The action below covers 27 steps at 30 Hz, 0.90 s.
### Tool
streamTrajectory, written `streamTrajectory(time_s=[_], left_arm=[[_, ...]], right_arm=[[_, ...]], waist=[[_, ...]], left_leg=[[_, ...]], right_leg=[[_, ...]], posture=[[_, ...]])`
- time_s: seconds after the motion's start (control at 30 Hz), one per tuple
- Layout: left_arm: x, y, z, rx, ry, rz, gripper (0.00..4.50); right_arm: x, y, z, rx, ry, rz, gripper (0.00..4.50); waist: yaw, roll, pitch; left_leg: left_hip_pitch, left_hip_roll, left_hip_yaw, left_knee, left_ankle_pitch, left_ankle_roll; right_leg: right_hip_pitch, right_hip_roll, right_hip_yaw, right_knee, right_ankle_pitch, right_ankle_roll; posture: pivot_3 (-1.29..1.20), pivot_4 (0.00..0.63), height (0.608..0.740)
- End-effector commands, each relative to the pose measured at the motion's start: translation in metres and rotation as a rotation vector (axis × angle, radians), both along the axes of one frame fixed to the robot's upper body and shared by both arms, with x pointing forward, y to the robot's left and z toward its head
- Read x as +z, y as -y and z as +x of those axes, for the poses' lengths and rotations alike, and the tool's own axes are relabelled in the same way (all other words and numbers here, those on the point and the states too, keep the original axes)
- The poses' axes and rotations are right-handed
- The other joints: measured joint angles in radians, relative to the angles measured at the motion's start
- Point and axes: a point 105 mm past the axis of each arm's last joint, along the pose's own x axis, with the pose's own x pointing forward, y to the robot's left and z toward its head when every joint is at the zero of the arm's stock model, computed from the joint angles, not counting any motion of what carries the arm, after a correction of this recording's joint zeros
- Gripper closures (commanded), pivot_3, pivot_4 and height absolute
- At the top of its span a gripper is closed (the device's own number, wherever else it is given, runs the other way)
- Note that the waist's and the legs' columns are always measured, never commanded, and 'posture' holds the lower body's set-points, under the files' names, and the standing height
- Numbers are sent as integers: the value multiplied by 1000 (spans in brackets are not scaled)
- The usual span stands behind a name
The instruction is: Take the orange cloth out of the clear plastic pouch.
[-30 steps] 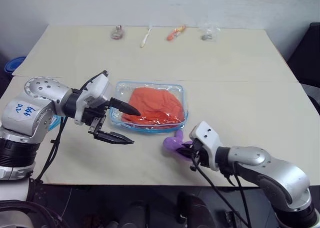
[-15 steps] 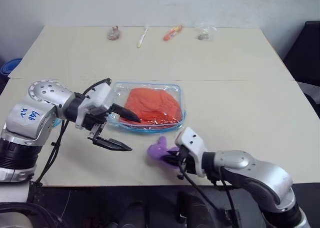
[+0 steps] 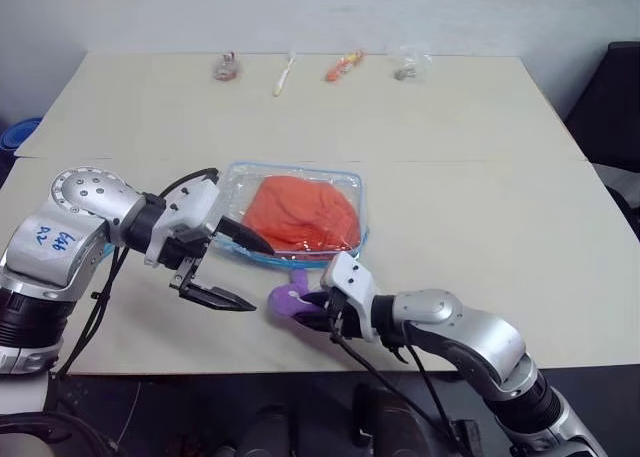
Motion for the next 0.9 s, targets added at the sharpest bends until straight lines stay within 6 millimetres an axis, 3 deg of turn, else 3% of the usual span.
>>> streamTrajectory(time_s=[0.03, 0.2, 0.37, 0.47, 0.67, 0.9], left_arm=[[5, -2, -4, -31, 46, 18, 0], [5, -1, 0, -41, 58, 10, 0], [2, 2, 4, -70, 73, 18, 0], [0, 6, 4, -91, 80, 22, 0], [-16, 15, -5, -167, 112, 59, 0], [-21, 20, -7, -180, 138, 57, 0]], right_arm=[[8, 9, -4, -5, 9, 7, 1630], [35, 18, -11, 0, 7, 85, 19], [63, 27, -16, 29, -55, 196, 19], [77, 41, -3, -3, 93, 123, 19], [63, 77, 46, -23, 507, -272, 19], [48, 72, 74, 49, 677, -342, 19]], waist=[[0, 0, 0], [0, 0, 0], [0, 0, 0], [1, 0, 0], [-1, 0, 0], [-3, 0, 0]], left_leg=[[0, 0, 0, 0, 0, 0], [0, 0, 0, 0, 0, 0], [0, 0, 0, 0, 0, 0], [0, 0, 0, 0, 0, 0], [0, -1, 2, -2, 0, 1], [-1, 0, 8, -1, 0, 0]], right_leg=[[0, 0, 0, 0, 0, 0], [0, 0, 0, 0, 0, 0], [0, 0, 0, 0, 0, 0], [0, 0, 0, 0, 0, 0], [-1, 0, 1, -1, 0, 0], [-2, 0, 0, -1, 0, 0]], posture=[[0, 150, 740], [0, 150, 740], [0, 150, 740], [0, 150, 740], [0, 150, 740], [0, 150, 740]])
